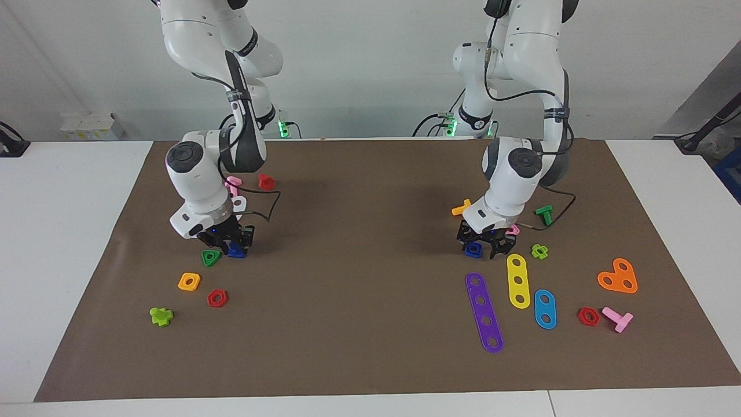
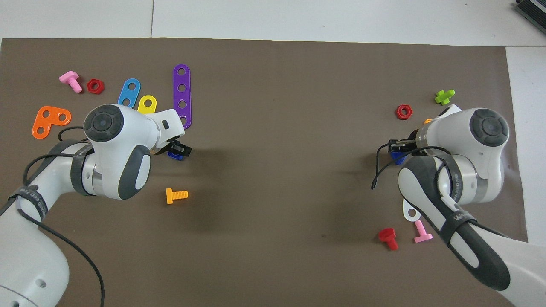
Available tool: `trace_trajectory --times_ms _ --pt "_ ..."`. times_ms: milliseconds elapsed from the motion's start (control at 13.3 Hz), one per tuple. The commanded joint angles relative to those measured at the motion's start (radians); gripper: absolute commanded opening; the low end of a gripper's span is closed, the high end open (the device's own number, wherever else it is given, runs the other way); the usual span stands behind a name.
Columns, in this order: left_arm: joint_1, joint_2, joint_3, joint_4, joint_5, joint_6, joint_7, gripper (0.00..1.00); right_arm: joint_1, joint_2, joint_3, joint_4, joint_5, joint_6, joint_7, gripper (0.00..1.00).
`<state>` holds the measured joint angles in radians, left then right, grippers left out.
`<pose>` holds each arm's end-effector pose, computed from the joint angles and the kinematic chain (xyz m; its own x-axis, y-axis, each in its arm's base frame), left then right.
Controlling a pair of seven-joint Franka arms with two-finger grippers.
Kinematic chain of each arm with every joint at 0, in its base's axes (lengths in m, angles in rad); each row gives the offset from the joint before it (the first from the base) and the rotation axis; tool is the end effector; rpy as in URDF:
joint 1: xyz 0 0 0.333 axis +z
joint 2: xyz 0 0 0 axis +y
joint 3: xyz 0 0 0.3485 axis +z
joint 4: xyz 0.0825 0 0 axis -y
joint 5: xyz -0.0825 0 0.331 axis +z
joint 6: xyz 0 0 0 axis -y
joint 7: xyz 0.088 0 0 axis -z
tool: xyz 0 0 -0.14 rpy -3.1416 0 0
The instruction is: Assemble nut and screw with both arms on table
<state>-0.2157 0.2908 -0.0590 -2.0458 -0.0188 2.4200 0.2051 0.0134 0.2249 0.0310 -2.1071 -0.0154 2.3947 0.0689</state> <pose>0.5529 -0.1547 0.3414 0.8915 -0.4444 0.0879 -0.4471 -0.8944 0.0128 0.5508 0.0234 0.3516 0.9979 -0.0145 0.0629 -0.0145 -0.9999 -0.0001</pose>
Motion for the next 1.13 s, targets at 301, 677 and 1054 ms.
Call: trace_trajectory --times_ms 301,677,1054 --pt "-0.014 0.01 0.015 -0.011 -0.016 0.007 0.056 0.69 0.014 -0.027 0.003 -0.045 0.029 -0.003 -0.032 0.0" --pt "-0.014 0.01 0.016 -0.02 -0.016 0.001 0.07 0.42 0.014 -0.035 0.003 -0.03 0.029 -0.021 -0.037 0.1" --pt "0.001 0.002 0.019 -0.007 -0.018 -0.08 0.031 0.0 0.042 -0.055 0.004 -0.037 0.029 -0.121 -0.026 0.13"
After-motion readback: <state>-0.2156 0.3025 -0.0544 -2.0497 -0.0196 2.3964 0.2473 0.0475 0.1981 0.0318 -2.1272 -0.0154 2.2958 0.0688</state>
